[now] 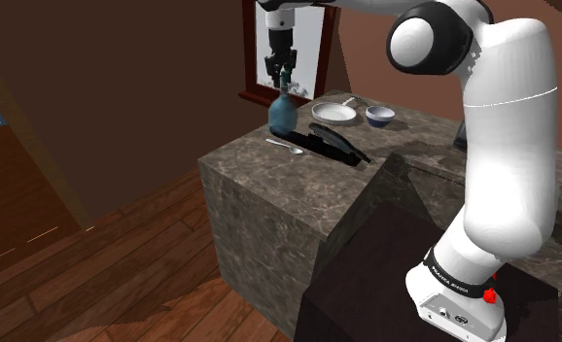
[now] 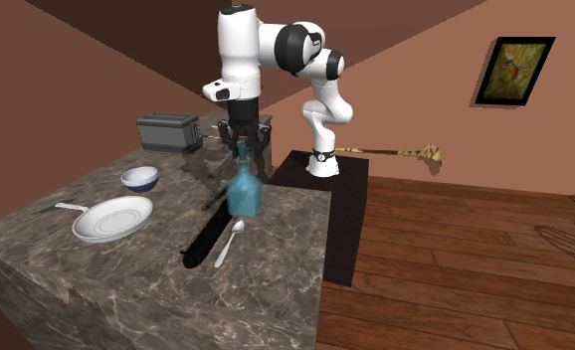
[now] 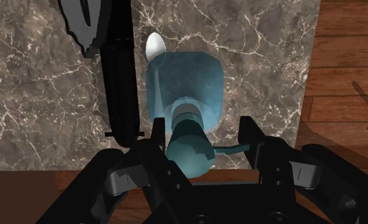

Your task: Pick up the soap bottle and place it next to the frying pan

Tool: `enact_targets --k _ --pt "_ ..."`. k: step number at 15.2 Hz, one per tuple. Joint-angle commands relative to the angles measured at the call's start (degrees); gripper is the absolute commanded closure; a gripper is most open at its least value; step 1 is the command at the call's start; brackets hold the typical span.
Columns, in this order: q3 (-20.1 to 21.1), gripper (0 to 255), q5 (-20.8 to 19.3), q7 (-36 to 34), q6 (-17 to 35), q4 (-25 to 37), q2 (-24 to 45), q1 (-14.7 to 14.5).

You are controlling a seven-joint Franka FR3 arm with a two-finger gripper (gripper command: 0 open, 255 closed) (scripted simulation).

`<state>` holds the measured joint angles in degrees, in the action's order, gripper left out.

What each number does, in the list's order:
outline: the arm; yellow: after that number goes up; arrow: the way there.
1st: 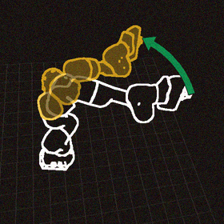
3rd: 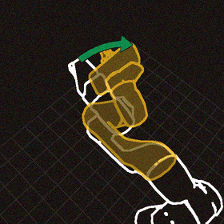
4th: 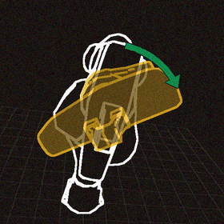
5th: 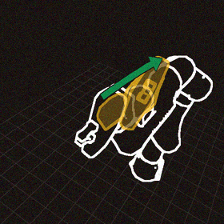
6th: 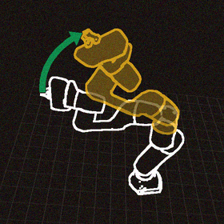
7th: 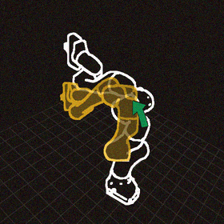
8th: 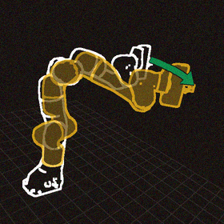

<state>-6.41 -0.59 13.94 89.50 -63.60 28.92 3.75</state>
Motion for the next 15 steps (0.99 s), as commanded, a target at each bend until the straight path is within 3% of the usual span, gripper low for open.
enact_targets --k 1,8,15 --pt "-0.6 255 0.0 2.1 1.6 -3.3 -1.9 1.5" --pt "-2.9 255 0.2 10.0 4.2 -9.2 -5.6 7.1" --pt "-5.4 255 0.8 18.3 5.1 -10.1 -6.0 13.0"
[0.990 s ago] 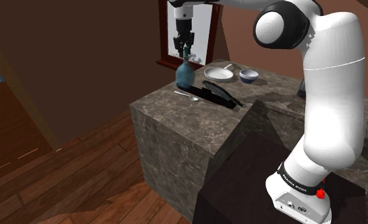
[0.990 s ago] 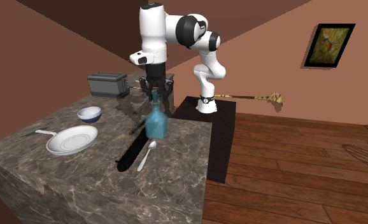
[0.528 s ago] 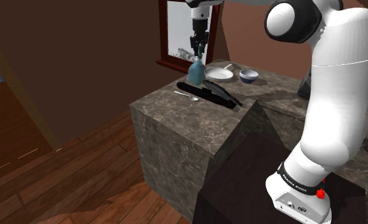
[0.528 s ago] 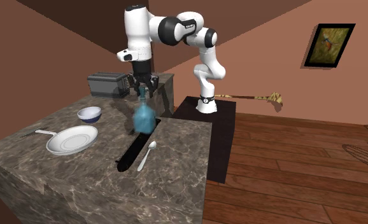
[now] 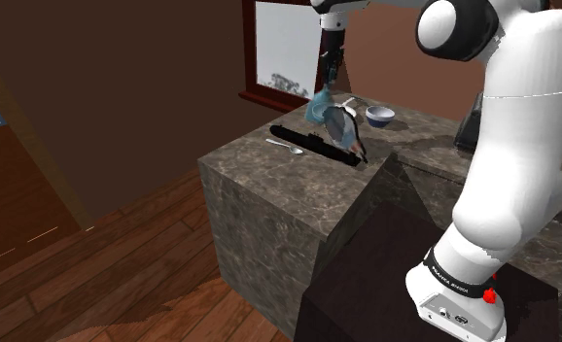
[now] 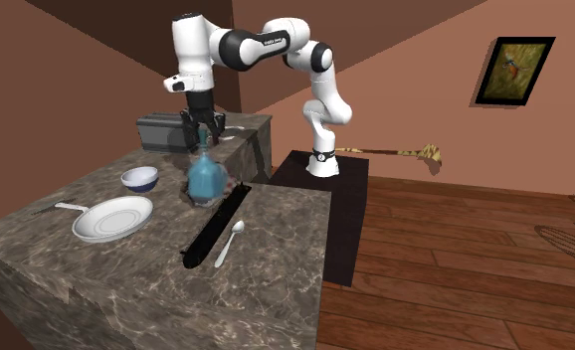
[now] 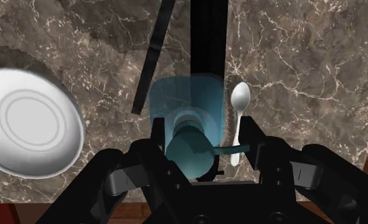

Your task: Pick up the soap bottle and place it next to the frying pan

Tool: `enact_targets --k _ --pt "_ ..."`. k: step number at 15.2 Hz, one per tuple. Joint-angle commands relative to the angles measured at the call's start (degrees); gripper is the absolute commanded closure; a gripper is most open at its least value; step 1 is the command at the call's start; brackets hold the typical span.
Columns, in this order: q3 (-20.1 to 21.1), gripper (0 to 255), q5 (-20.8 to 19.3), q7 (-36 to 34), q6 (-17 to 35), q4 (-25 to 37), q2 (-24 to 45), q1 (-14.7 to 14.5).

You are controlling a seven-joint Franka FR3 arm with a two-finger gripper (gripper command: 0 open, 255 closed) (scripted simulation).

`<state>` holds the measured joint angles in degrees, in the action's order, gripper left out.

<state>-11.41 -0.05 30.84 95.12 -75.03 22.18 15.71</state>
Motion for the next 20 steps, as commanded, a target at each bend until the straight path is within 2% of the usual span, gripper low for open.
enact_targets --k 1,7,12,16,20 --pt "-0.7 255 0.4 2.6 -0.5 1.6 0.9 1.9" --pt "-2.6 255 1.5 9.8 -1.1 5.1 3.4 7.5" --pt "-3.8 255 2.9 15.6 -2.8 11.2 7.6 12.8" --pt "-4.4 255 4.4 20.1 -5.6 19.2 12.7 17.6" --pt "-4.4 255 6.1 23.8 -10.6 32.3 20.4 23.2"
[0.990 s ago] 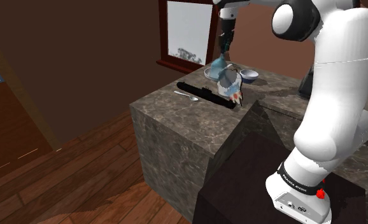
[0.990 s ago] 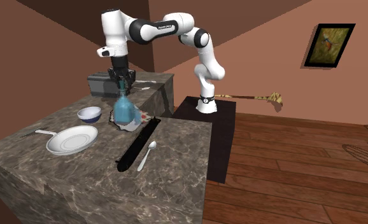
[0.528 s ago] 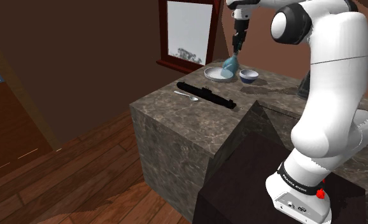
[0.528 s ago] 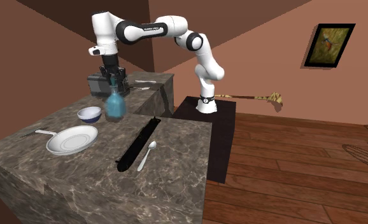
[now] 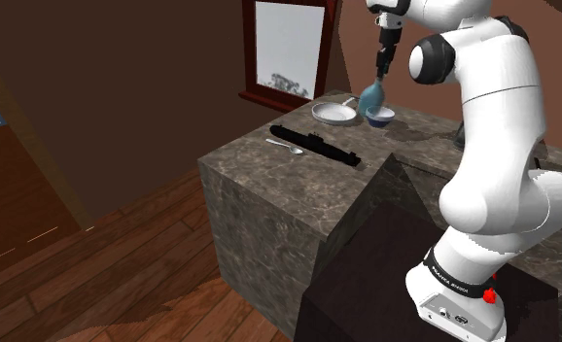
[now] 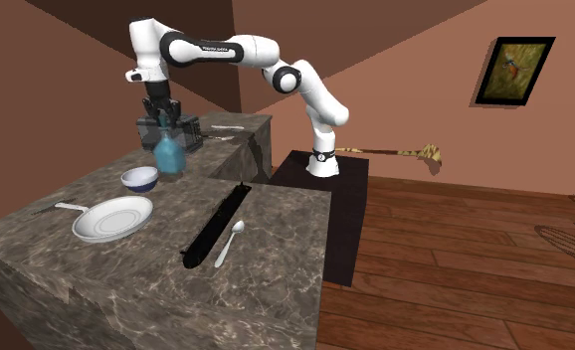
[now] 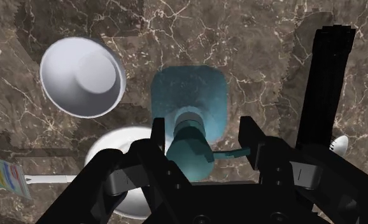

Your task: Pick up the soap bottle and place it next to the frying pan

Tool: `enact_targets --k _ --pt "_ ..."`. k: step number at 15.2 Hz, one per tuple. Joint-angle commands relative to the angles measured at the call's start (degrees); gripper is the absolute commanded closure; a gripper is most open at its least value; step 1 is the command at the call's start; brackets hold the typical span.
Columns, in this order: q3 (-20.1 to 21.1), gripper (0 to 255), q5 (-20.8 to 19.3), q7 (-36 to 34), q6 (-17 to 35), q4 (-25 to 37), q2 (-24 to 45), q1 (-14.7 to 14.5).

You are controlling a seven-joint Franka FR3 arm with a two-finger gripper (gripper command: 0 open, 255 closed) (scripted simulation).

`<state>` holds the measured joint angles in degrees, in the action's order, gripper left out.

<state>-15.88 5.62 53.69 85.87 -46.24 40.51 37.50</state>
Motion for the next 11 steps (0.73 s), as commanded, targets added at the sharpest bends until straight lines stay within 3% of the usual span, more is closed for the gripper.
enact_targets --k 1,11 --pt "0.0 255 0.3 0.9 0.1 1.2 1.2 1.1" --pt "-0.3 255 -0.4 0.8 10.6 -13.4 -2.6 -1.0"
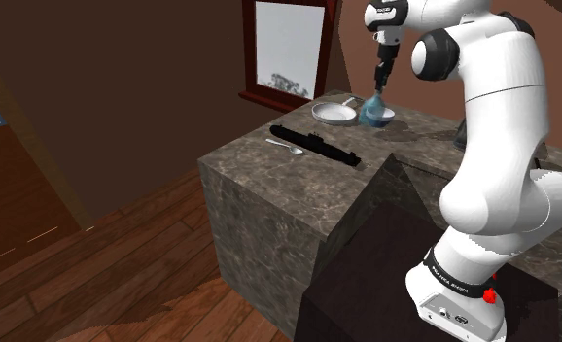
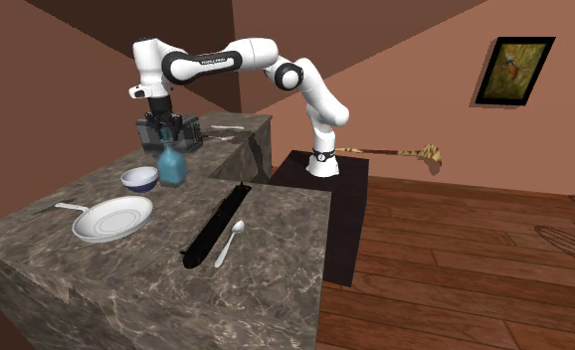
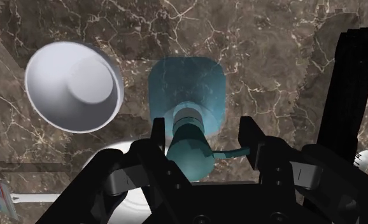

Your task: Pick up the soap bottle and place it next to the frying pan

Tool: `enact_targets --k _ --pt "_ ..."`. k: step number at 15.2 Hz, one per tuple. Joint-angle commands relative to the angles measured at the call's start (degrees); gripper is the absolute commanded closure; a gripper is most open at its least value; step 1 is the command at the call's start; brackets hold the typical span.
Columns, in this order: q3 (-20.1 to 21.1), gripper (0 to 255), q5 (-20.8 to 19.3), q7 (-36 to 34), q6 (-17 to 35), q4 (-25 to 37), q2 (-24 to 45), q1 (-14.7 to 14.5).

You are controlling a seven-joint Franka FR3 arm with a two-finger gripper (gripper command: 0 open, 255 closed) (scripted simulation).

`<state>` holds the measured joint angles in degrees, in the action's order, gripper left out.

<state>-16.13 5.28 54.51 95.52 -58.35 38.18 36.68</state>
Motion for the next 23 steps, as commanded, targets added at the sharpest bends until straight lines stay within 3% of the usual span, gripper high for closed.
enact_targets --k 1,8,15,16,21,23 --pt "0.0 255 -0.1 0.0 1.9 -2.3 -0.4 -0.2" --pt "0.0 255 -0.1 -0.1 7.6 -8.4 -0.7 -0.9" --pt "0.0 255 -0.1 -0.1 7.6 -8.4 -0.7 -0.9" --pt "0.0 0 -0.1 -0.1 7.7 -8.4 -0.8 -0.9" --pt "0.0 0 -0.1 -0.1 7.7 -8.4 -0.7 -0.9" --pt "0.0 0 -0.1 -0.2 3.7 -4.4 -0.7 -0.6"
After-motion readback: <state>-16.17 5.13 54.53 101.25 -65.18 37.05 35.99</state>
